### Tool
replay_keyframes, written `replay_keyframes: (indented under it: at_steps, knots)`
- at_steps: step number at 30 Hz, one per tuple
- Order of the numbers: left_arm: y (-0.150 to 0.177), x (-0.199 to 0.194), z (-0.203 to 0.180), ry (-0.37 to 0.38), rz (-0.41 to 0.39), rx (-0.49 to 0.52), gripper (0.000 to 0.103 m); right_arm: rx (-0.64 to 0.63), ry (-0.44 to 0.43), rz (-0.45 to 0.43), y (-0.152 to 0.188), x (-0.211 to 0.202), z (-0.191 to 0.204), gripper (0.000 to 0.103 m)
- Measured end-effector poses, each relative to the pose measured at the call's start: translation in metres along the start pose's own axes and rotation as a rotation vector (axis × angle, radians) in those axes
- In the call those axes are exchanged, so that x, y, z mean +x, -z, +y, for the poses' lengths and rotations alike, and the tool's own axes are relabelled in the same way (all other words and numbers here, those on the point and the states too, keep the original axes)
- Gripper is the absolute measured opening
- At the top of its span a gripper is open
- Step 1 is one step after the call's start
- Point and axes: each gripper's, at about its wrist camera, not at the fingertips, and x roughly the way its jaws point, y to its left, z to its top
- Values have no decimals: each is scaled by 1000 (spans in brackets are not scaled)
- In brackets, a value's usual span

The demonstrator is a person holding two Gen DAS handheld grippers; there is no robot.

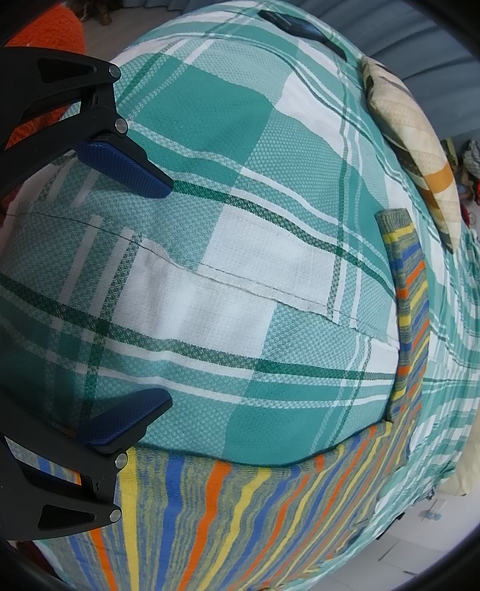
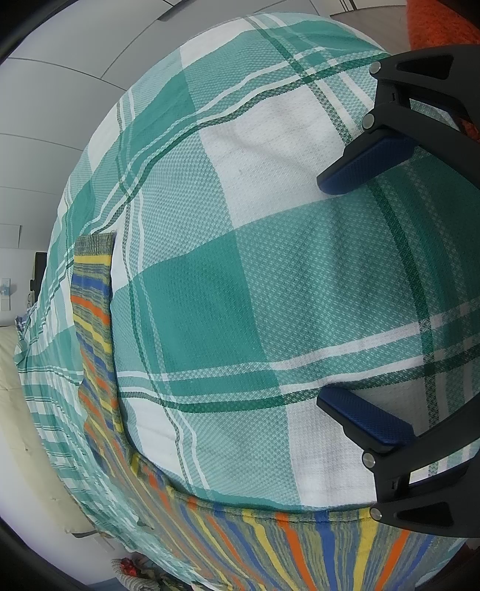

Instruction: Fold small clothes

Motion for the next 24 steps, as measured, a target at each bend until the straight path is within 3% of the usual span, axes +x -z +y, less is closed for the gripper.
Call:
replay_keyframes:
  at_steps: [4,7,8,13,14,18,24]
  knots:
    - [-6,-21,12,98,-71,-70,102,17,-45,32,-7,-3,-7,103]
    - [-8,-39,19,105,-171,-102,102,91,-203,25,-27,-8,-26,102]
    - [-9,-44,21,100,-200,-110,102,131,-277,-18,-43,-11,-39,102]
    - [-15,-44,28,115,-221,-160,102,372,-435,-102,-122,5,-102,101]
    - [-17,-42,29,116,-214,-165,102,425,-467,-88,-137,15,-114,93]
    - [-14,-37,25,92,-198,-159,102,518,-521,-2,-187,65,-134,83]
    - [-12,-25,23,60,-161,-146,102,459,-530,62,-223,117,-117,62]
